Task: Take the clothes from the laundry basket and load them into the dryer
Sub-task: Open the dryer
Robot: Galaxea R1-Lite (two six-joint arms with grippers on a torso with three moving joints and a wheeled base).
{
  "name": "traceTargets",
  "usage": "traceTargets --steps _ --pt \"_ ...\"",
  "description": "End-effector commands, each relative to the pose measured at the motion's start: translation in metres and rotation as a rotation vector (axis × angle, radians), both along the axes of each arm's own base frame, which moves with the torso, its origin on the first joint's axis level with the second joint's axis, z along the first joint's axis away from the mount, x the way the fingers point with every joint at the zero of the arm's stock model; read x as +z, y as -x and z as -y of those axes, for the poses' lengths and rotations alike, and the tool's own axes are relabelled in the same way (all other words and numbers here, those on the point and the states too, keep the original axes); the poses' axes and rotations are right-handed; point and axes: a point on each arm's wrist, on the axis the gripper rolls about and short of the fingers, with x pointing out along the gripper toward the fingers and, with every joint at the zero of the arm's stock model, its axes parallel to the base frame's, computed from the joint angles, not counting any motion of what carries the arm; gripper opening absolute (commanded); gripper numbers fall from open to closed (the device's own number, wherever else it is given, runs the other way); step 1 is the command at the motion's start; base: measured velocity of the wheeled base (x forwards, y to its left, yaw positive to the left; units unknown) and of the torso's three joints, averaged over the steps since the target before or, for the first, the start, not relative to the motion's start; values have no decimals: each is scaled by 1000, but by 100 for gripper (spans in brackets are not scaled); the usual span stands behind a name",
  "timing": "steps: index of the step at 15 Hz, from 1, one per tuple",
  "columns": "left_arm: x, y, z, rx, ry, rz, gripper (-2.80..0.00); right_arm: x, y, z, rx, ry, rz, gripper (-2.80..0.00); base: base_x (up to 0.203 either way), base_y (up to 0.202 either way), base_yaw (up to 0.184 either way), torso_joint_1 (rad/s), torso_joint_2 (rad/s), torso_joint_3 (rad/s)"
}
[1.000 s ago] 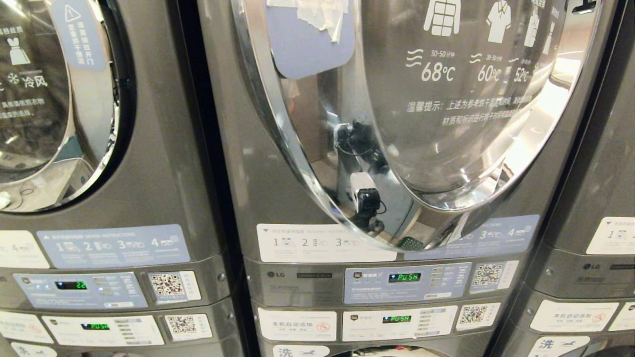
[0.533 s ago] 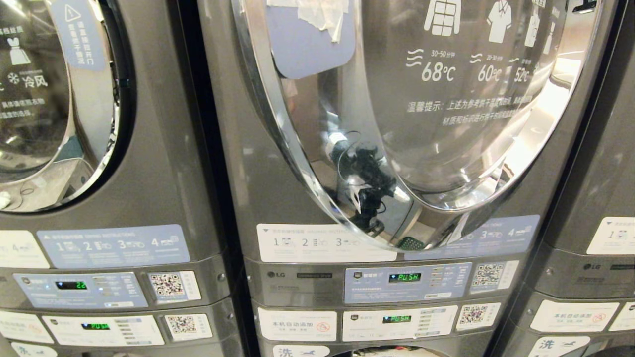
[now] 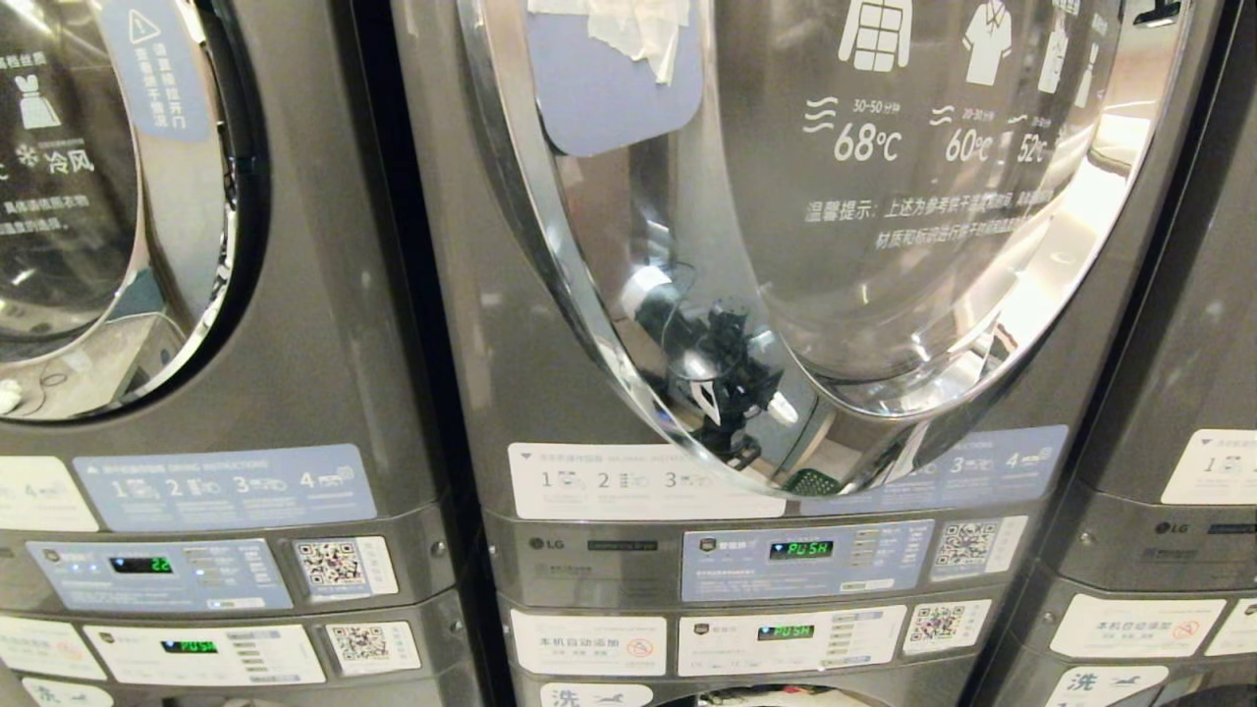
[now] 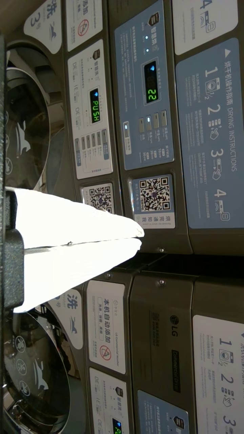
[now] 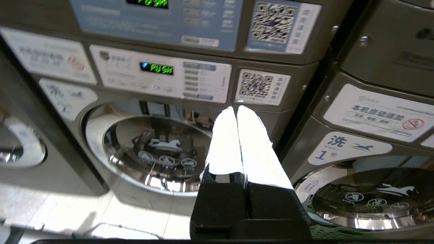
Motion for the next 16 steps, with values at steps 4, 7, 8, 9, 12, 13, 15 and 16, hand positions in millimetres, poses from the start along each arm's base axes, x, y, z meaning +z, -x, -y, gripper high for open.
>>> traceTargets --steps 4,7,8,9,12,13,15,16 --pt "0 0 0 14 32 1 -280 -2 7 -1 -139 27 78 -280 0 0 0 0 0 0" --pt "0 0 0 18 61 3 -280 -5 22 -1 -115 24 267 -280 0 0 0 0 0 0" --pt "0 0 0 18 62 3 -280 -5 23 -1 -120 -1 276 -280 0 0 0 0 0 0" --pt "0 0 0 18 62 3 -280 -5 22 0 -131 -39 268 -280 0 0 0 0 0 0" --pt "0 0 0 18 62 3 -280 -5 22 0 -145 -68 268 -280 0 0 0 0 0 0" --pt "0 0 0 17 62 2 -280 -5 22 0 -145 -69 268 -280 0 0 0 0 0 0" --pt "0 0 0 15 60 3 -280 -4 22 0 -147 -72 269 -280 0 0 0 0 0 0" --pt "0 0 0 16 58 3 -280 -4 22 0 -148 -74 269 -280 0 0 0 0 0 0"
